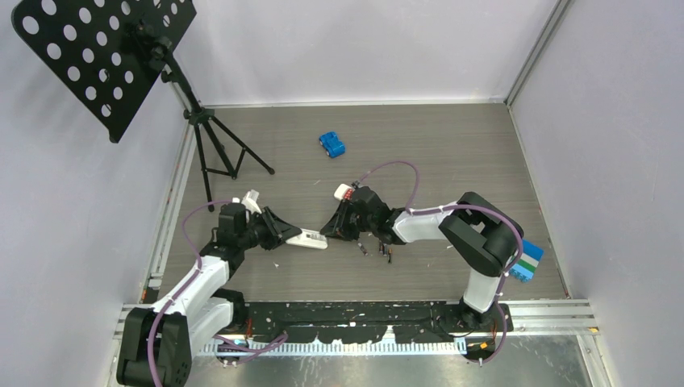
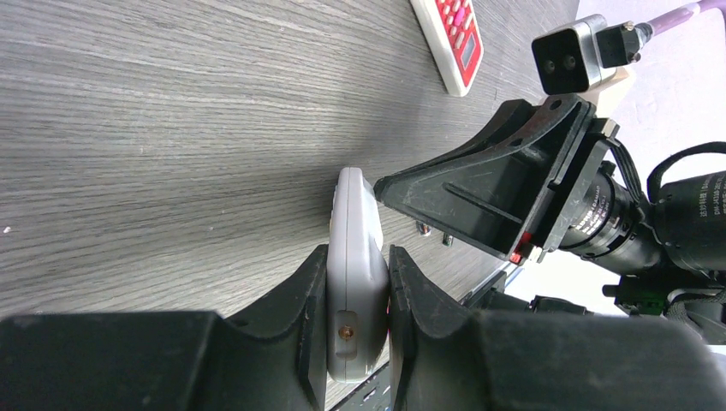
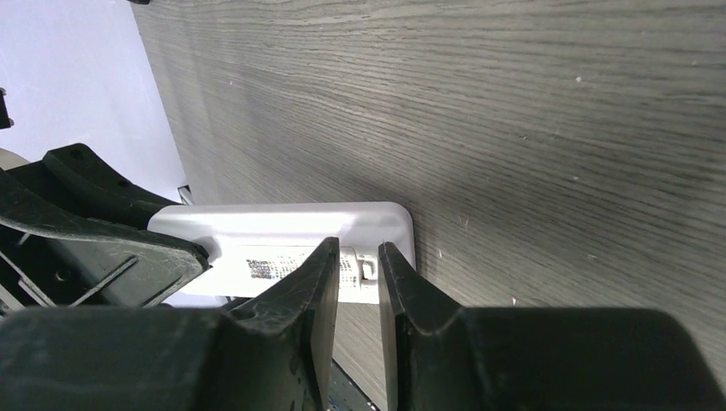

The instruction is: Load the batteries into the remote control

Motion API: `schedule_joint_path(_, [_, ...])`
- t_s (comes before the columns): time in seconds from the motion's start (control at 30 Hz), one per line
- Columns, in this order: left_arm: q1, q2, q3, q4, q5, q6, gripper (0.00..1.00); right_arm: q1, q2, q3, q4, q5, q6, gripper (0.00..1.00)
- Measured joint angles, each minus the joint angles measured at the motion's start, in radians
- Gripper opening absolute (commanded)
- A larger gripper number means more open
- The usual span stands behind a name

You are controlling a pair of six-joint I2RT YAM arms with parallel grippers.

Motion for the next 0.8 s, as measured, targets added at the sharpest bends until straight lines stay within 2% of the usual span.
schedule_joint_path(0.13, [0.000,0.008,0.000,-0.002,-0.004,-0.001,0.00,0.007,-0.006,0.000,-0.010,0.011,-0.014,0.19])
schedule_joint_path(0.3, [0.000,0.015,0.000,-0.002,-0.009,-0.002,0.00,0.018,-0.010,0.001,-0.002,0.006,-0.014,0.19])
schedule_joint_path(0.37, [0.000,0.018,0.000,-0.002,-0.011,-0.002,0.00,0.031,-0.014,0.002,-0.003,0.011,-0.016,0.21])
schedule_joint_path(0.53, [0.000,0.018,0.001,-0.006,-0.015,-0.005,0.00,0.043,-0.020,0.021,-0.019,0.021,-0.031,0.32])
schedule_joint_path(0.8, [0.000,0.018,0.002,-0.007,-0.016,-0.007,0.00,0.054,-0.036,0.029,-0.071,0.059,-0.070,0.34])
